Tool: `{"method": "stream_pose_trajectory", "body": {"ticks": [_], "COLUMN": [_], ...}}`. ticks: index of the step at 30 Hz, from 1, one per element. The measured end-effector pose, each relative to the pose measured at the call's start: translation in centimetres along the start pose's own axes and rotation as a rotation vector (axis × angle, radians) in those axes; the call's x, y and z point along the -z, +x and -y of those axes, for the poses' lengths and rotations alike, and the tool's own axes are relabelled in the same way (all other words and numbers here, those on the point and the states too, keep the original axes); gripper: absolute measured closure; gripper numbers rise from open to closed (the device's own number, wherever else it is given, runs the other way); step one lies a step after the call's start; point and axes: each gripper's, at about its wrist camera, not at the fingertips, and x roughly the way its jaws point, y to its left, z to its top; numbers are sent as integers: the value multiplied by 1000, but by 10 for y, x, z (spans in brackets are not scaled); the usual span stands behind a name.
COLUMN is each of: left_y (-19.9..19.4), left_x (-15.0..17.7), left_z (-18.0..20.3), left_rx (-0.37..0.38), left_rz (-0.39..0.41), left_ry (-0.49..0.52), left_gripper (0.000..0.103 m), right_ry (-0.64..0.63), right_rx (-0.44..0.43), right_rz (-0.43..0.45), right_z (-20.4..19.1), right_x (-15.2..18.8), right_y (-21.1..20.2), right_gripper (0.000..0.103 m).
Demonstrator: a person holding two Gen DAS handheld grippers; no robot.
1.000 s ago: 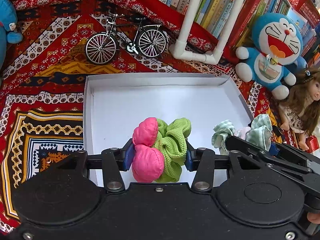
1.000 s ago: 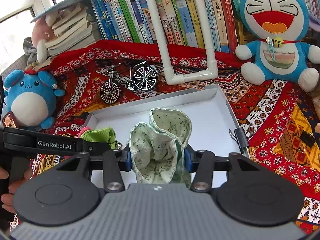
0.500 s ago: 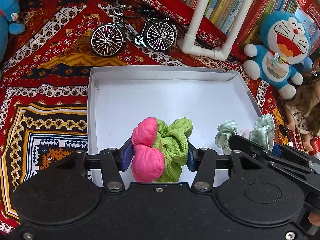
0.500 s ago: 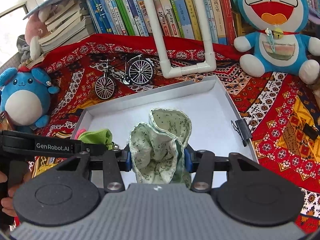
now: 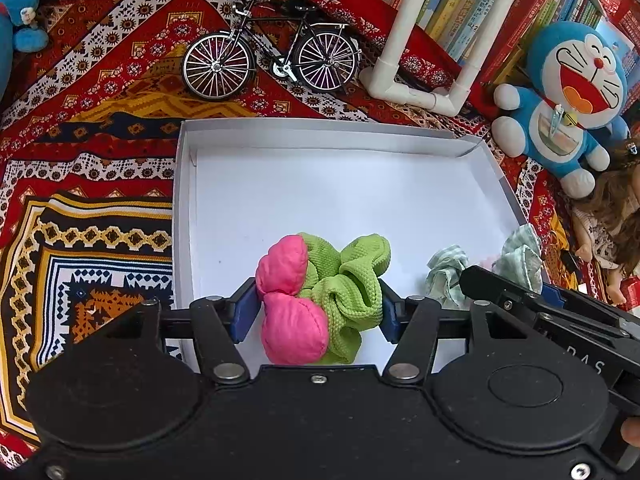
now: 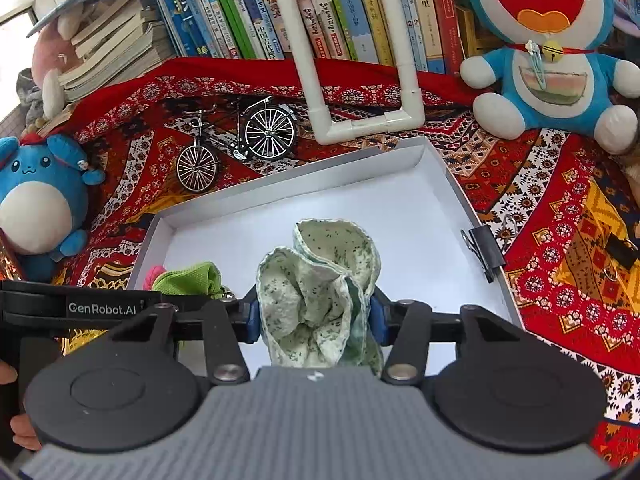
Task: Organize soft objects
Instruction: 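Open left gripper over the tray while right gripper releases the hat beside it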
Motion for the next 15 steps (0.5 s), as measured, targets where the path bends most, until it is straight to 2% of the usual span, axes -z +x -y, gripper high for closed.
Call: {"method": "stream_pose_trajectory", "body": {"ticks": [6, 8, 10, 15], "left_y": [1, 0, -2, -16], "left_x": [0, 1, 1, -2], "left_z": [0, 1, 2, 1], "left_rx": [1, -5, -8, 15], "left_rz": [0, 10, 24, 56], "left_ry": [2, 10, 17, 7], "left_gripper": [39, 30, 25, 22], "right_ry": [21, 19, 10, -25], "right_rx": [27, 31, 33, 47], "right_rz": [-35, -35, -25, 21], "right_z": [1, 0, -1, -7], "right_x": [1, 2, 2, 1], "right_y": [7, 7, 5, -5], "right_gripper": [42, 35, 34, 24]}}
